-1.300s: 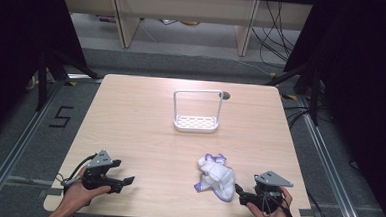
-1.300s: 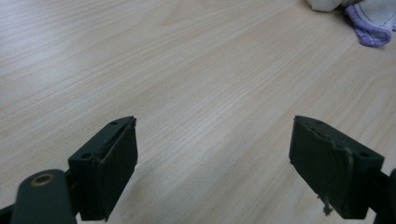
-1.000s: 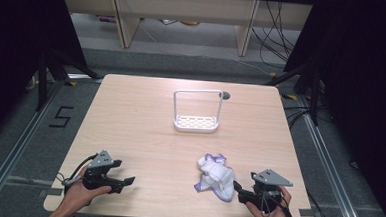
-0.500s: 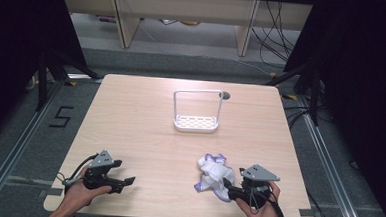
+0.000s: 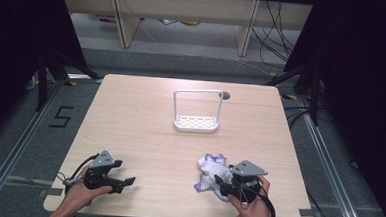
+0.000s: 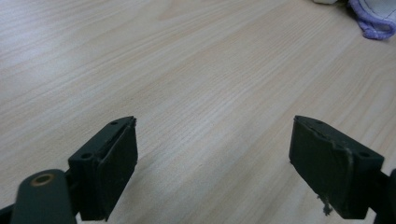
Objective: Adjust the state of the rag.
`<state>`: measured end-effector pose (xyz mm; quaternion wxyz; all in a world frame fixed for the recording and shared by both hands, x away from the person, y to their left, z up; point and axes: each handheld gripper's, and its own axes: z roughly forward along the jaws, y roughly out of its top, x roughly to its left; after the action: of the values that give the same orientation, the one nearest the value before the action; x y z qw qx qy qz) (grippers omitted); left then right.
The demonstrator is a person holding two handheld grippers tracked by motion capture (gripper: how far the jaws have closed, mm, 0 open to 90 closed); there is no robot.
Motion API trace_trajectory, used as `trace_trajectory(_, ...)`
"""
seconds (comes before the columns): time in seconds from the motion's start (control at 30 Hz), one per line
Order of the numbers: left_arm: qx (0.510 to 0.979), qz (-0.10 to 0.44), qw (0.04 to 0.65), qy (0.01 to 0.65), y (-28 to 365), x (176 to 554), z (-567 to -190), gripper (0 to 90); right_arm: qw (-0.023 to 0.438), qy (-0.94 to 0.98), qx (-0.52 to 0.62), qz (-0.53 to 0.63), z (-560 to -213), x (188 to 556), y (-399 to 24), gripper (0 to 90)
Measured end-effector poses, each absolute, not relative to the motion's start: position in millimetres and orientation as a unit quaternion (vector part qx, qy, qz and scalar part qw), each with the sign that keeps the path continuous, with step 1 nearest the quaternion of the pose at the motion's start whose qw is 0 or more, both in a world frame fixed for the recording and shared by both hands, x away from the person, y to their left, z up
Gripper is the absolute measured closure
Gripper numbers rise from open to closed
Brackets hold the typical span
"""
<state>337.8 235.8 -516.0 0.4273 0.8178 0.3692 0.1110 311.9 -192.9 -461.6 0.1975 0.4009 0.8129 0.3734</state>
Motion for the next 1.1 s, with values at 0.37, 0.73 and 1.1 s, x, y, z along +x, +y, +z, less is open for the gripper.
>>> trace_trajectory(0.37,0.809,0.111,0.441,0.373,234,337,-516,14.9,0.205,0.842,0.353,0.353,-463,329,-160,47.5)
trace_trajectory(0.73,0.819,0.109,0.431,0.363,234,337,-516,14.9,0.224,0.866,0.335,0.296,-471,346,-147,75.0)
trace_trajectory(1.1,0.811,0.109,0.441,0.369,232,337,-516,14.9,0.205,0.824,0.339,0.406,-426,330,-177,83.6)
